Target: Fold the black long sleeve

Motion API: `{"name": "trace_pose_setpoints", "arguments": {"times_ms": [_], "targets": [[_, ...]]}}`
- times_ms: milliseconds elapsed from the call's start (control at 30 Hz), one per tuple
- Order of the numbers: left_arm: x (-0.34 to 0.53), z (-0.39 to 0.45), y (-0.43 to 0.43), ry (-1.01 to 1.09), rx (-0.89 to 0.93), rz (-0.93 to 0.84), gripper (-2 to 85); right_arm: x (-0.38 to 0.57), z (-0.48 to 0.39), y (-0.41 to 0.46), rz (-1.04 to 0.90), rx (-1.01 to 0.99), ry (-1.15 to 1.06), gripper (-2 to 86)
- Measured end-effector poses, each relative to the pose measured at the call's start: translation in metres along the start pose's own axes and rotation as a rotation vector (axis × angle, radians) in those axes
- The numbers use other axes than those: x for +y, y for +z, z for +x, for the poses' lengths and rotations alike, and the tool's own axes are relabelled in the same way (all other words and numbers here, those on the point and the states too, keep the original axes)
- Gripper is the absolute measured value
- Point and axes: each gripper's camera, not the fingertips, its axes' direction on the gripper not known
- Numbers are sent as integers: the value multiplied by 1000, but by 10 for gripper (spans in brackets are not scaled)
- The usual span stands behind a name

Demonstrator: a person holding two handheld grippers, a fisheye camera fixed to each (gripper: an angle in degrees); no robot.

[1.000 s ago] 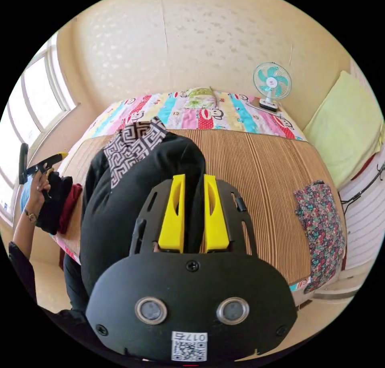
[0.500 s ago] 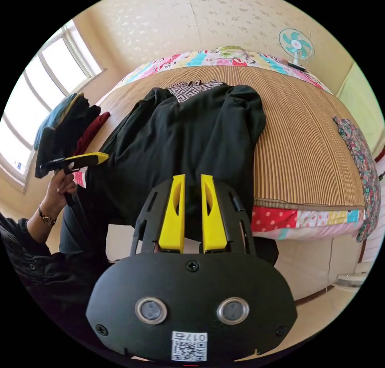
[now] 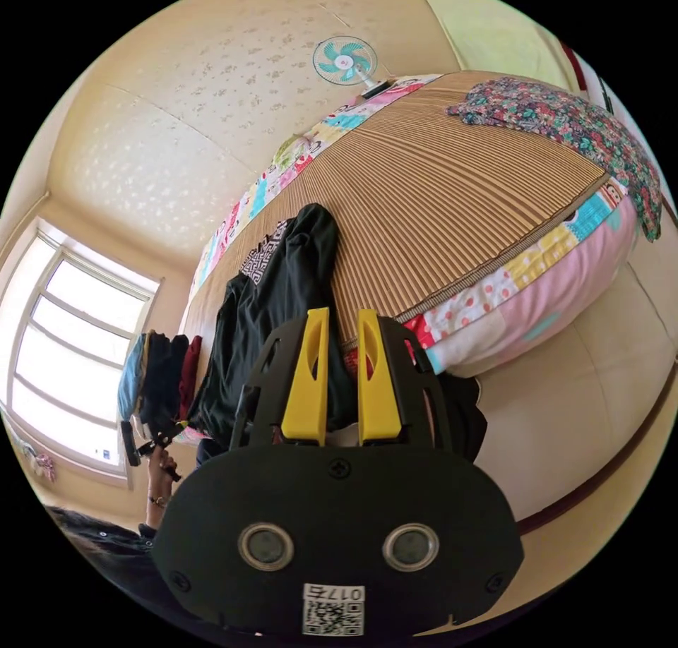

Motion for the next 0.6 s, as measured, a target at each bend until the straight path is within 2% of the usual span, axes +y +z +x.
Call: {"name": "trace_pose_setpoints", "arguments": {"times_ms": [33, 133, 200, 267, 333, 400, 500, 567, 600], "targets": [[5, -31, -29, -152, -73, 105, 4, -1, 1, 0, -8, 0, -2, 74], [36, -82, -89, -422, -108, 390, 35, -7, 9, 10, -110, -21, -21, 85], [42, -78, -98, -396, -92, 414, 86, -6, 15, 19, -178, -21, -32, 99], [37, -58, -83, -282, -3, 344, 114, -5, 19, 22, -214, -9, -43, 105], [26, -12, -37, -63, 197, 176, 123, -4, 23, 23, -241, -5, -59, 107], [22, 26, 3, 56, 261, 40, 127, -6, 27, 23, -283, 1, -74, 102], [21, 75, 60, 175, 192, -137, 137, -10, 29, 21, -335, 20, -117, 88], [27, 97, 68, 244, 67, -129, 117, -12, 29, 17, -348, 36, -148, 72], [32, 106, 64, 289, -44, -124, 79, -13, 29, 13, -365, 38, -169, 51]]}}
